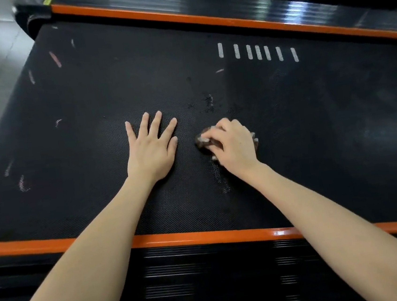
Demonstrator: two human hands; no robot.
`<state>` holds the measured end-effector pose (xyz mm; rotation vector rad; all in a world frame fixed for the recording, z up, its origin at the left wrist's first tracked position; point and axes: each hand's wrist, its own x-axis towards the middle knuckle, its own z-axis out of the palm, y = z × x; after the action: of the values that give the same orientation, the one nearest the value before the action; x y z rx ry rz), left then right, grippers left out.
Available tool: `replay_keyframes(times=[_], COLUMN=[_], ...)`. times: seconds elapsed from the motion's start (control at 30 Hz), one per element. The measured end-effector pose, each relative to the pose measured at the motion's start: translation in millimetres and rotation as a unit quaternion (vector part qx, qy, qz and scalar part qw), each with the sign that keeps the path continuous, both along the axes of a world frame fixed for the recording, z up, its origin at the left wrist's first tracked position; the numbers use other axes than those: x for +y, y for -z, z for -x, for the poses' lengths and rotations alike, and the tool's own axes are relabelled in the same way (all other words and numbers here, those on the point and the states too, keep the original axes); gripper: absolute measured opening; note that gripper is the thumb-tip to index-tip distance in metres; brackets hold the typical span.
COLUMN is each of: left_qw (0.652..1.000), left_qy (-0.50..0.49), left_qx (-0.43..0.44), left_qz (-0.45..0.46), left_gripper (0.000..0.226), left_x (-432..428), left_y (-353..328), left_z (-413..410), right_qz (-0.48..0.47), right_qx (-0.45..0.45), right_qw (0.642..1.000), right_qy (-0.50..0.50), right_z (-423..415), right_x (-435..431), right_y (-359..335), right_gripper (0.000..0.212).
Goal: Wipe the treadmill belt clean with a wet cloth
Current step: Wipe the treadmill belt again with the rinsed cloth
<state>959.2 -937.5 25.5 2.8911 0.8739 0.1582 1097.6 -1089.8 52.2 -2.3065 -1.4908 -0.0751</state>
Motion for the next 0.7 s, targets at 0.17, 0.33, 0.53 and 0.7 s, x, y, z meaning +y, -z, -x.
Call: replay_keyframes(times=[0.17,0.33,0.53,0.7], left_qw=[1.000,1.000,1.000,1.000], left_qy=[0.000,0.002,0.003,0.001], left_qx=[-0.002,0.000,-0.010,-0.009], left_qz=[-0.006,-0.003,-0.006,-0.005], left_gripper=[0.052,0.051,0.050,0.049], left_x=[0,0,1,-1], left_y=[0,1,0,-2], left_z=[0,-1,0,0], right_qz=[0.032,0.021,-0.013,0.012], right_qx=[0.012,-0.054,-0.040,-0.019], right_qw=[0.982,0.990,0.999,0.994], right_qy=[-0.184,-0.128,-0.025,-0.103], right_z=[40,-2,5,30], right_x=[-82,-8,-5,-88], right_y=[-4,-4,3,-12], right_gripper=[0.022,0.025,0.023,0.033])
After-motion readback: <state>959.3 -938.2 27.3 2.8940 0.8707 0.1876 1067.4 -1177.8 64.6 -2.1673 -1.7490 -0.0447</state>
